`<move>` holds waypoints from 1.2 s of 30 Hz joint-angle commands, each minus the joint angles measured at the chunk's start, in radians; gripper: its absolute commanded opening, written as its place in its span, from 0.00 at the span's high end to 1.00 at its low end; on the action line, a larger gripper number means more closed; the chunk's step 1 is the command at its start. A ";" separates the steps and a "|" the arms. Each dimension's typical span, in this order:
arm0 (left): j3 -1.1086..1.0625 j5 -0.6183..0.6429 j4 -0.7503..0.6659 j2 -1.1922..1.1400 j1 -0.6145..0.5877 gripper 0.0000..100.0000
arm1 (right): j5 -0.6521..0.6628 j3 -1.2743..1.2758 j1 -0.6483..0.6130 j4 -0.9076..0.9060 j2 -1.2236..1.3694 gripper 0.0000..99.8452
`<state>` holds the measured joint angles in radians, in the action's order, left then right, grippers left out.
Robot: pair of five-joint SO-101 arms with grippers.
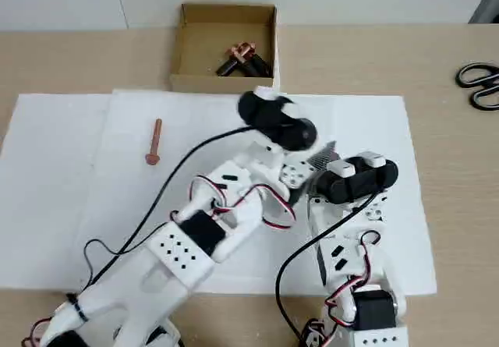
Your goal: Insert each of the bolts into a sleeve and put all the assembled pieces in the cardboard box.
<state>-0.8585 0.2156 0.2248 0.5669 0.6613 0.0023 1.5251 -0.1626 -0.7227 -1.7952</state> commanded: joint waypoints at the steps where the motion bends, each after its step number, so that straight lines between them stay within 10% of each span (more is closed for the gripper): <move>1: 0.010 -0.002 0.043 0.081 -0.061 0.87 | -0.009 -0.011 0.002 0.018 -0.018 1.00; 12: -0.070 0.000 0.117 0.140 -0.333 0.87 | -0.009 -0.011 0.002 0.016 -0.018 1.00; 36: -0.260 0.003 -0.132 -0.195 -0.350 0.87 | -0.009 -0.011 0.002 0.016 -0.018 1.00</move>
<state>-1.1331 0.2171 0.1189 0.3659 0.3191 0.0023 1.5251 -0.1626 -0.7227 -1.7952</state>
